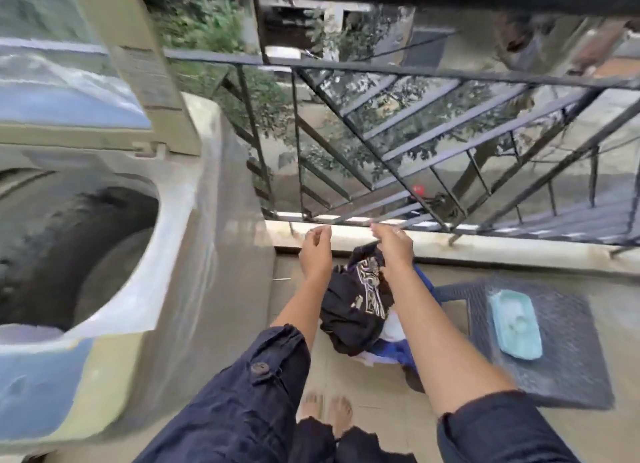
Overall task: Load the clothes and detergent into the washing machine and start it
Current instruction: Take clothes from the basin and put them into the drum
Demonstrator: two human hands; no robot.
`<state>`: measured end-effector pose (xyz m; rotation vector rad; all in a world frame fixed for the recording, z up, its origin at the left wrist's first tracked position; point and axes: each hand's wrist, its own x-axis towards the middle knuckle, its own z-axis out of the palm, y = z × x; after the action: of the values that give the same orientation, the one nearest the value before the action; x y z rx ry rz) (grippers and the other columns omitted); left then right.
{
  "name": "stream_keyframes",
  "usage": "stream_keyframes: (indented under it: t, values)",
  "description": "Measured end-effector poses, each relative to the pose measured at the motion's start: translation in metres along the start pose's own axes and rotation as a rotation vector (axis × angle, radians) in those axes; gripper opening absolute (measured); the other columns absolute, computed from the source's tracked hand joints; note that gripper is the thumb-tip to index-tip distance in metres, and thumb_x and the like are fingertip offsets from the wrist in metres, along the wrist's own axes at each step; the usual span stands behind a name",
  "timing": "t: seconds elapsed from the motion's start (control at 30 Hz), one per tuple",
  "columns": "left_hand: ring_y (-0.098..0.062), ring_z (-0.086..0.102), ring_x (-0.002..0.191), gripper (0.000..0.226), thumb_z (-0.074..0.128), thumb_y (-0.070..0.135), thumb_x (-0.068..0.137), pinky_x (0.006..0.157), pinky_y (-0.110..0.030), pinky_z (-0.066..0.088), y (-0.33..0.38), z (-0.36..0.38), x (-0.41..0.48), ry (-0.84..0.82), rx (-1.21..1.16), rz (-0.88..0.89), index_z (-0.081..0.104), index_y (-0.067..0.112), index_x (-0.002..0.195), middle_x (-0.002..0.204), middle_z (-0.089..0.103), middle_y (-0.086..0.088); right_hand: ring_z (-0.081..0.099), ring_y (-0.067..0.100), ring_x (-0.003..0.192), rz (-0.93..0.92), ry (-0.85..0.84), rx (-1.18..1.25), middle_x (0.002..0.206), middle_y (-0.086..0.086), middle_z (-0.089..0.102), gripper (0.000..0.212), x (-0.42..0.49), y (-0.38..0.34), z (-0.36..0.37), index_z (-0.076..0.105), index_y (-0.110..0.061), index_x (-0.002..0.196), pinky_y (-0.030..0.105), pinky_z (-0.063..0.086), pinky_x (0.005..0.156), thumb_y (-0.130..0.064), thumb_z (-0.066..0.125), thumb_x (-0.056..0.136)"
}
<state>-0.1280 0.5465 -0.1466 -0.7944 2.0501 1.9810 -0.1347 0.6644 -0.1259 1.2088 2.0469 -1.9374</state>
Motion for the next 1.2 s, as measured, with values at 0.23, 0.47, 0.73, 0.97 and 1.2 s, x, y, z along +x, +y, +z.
stream_keyframes:
  t: [0.23,0.47,0.73,0.97,1.2]
  values:
    - [-0.022,0.054,0.118,0.032,0.055,0.029,0.094,0.093,-0.025,0.039,-0.110,0.057,0.080,0.020,0.115,-0.061,0.058,0.012,0.121,0.125,0.060,-0.006,0.062,0.023,0.087,0.078,0.066,-0.046,0.106,0.012,0.071,0.014,0.115,0.125,-0.014,0.069,-0.018,0.089,0.042,0.050,0.094,-0.027,0.070,0.078]
    - [-0.031,0.031,0.139,0.080,0.058,0.063,0.078,0.115,-0.050,0.025,-0.216,0.079,0.155,0.156,0.382,-0.190,0.037,0.022,0.143,0.150,0.037,-0.006,0.025,0.026,0.143,0.145,0.079,-0.283,0.155,0.005,0.025,0.079,0.199,0.235,-0.005,0.040,-0.022,0.142,0.044,0.022,0.117,-0.051,0.071,0.075]
    - [-0.037,0.038,0.133,0.097,0.065,0.072,0.059,0.110,-0.047,0.035,-0.301,0.085,0.186,0.037,0.238,-0.541,0.039,0.027,0.141,0.147,0.038,-0.012,0.016,0.035,0.144,0.325,-0.072,-0.323,0.158,0.009,-0.001,0.100,0.234,0.301,0.023,0.030,-0.033,0.144,0.047,0.025,0.116,-0.065,0.074,0.060]
    - [-0.036,0.056,0.114,0.040,0.055,0.037,0.090,0.098,-0.040,0.045,-0.273,0.086,0.165,0.057,0.282,-0.399,0.057,0.013,0.121,0.125,0.060,-0.013,0.059,0.034,0.103,0.229,-0.034,-0.185,0.112,0.016,0.064,0.032,0.214,0.288,0.028,0.064,-0.010,0.103,0.044,0.047,0.096,-0.035,0.061,0.082]
    - [-0.035,0.056,0.112,0.039,0.046,0.042,0.093,0.101,-0.044,0.044,-0.221,0.089,0.117,-0.017,0.333,-0.343,0.056,0.020,0.123,0.122,0.061,-0.012,0.064,0.033,0.098,0.286,-0.025,0.097,0.105,0.014,0.068,0.019,0.174,0.235,0.007,0.065,-0.017,0.094,0.046,0.051,0.093,-0.029,0.060,0.082]
